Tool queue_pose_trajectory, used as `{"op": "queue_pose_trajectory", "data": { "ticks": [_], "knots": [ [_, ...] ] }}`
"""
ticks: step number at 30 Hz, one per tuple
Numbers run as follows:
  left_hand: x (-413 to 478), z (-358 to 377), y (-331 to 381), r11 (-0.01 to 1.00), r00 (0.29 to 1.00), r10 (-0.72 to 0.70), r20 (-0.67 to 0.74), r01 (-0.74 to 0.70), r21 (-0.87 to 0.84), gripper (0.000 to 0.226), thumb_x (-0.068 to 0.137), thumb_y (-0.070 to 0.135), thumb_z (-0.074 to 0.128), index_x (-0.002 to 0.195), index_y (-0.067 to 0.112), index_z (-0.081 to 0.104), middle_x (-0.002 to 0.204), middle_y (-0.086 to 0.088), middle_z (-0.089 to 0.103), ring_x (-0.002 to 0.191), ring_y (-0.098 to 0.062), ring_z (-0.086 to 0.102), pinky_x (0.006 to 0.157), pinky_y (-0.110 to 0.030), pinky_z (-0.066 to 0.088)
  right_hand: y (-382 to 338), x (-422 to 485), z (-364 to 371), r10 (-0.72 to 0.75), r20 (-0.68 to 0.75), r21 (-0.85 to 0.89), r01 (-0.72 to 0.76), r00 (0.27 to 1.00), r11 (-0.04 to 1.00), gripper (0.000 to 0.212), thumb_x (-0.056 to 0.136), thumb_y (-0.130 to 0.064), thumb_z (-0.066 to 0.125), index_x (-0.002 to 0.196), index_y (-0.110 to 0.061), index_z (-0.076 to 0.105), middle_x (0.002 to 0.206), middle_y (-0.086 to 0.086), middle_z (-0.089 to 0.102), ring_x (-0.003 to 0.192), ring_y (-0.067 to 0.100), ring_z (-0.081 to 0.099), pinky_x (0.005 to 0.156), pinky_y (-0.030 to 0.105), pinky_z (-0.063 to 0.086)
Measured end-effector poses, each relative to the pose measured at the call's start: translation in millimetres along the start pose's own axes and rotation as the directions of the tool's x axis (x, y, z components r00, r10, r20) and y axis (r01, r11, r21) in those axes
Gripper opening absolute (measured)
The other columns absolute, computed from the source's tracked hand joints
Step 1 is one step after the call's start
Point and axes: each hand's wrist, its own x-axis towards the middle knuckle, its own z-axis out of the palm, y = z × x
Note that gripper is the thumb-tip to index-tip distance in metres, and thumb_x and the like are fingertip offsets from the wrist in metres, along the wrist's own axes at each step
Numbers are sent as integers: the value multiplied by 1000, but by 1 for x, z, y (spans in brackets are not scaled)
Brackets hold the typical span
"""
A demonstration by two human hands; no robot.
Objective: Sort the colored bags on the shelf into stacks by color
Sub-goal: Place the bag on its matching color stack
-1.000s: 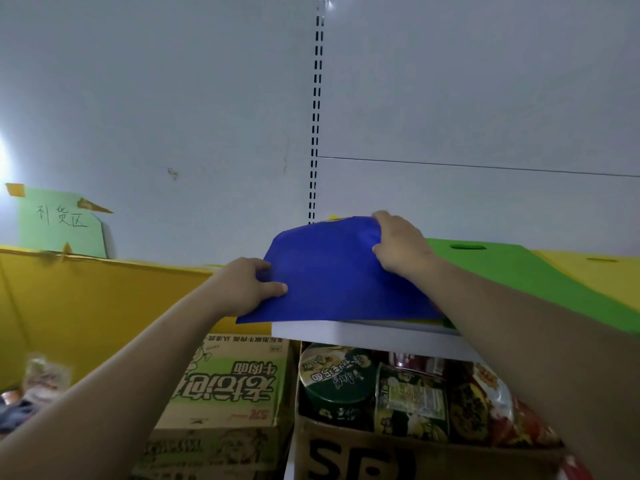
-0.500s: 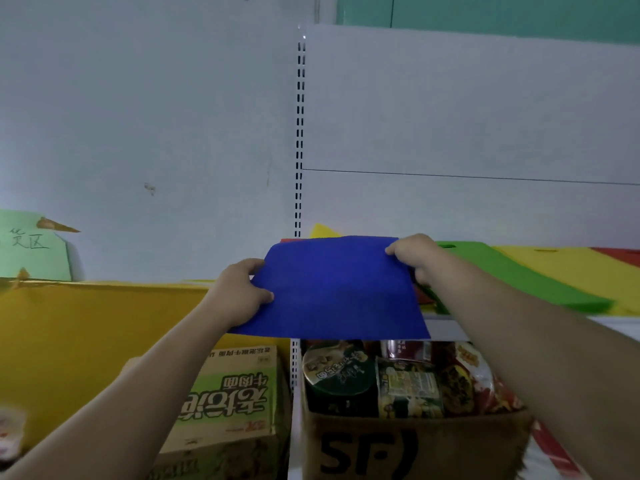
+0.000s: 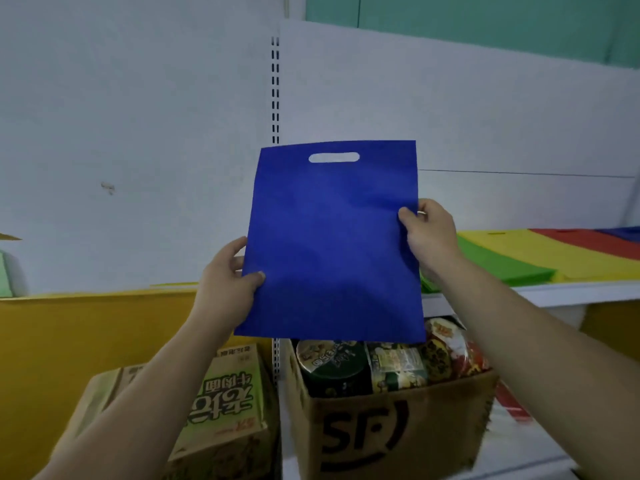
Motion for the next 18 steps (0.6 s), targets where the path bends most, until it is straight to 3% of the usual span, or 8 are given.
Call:
{"op": "queue_pose_trajectory", "data": {
  "ticks": [5, 8, 14, 18],
  "knots": [
    [-20, 24, 18, 993, 993, 114, 40, -114, -9, 53, 94, 7, 53, 139, 29, 38, 101, 12, 61, 84, -4, 59, 63, -27, 51, -2, -15, -43, 17, -99, 59, -11, 995, 998, 13, 94, -17, 53, 83, -24, 57, 87, -5, 66, 80, 15, 62, 76, 33, 53],
    [-32, 48, 30, 986, 982, 168, 87, -165, -34, 54, 93, 4, 53, 140, 26, 38, 92, 18, 59, 84, 0, 59, 64, -19, 48, -1, -21, -81, 7, -169, 49, 2, 986, 999, 9, 95, -18, 52, 90, -22, 58, 89, -7, 65, 81, 11, 61, 76, 29, 52],
    [-61, 119, 55, 962, 936, 263, 233, -237, -134, 57, 93, -1, 51, 141, 24, 37, 99, 14, 60, 83, 5, 59, 54, -4, 45, 0, -31, -183, 23, -317, 14, -19, 948, 1000, 9, 96, -22, 52, 103, -20, 58, 99, -6, 63, 89, 10, 60, 71, 24, 50],
    [-89, 183, 71, 944, 896, 309, 320, -249, -216, 56, 92, -4, 49, 140, 22, 38, 97, 16, 58, 78, 14, 59, 58, -3, 46, 0, -44, -264, 18, -406, -7, -23, 914, 1000, 9, 96, -20, 53, 89, -23, 58, 94, -3, 64, 87, 14, 61, 74, 27, 51]
  ]
}}
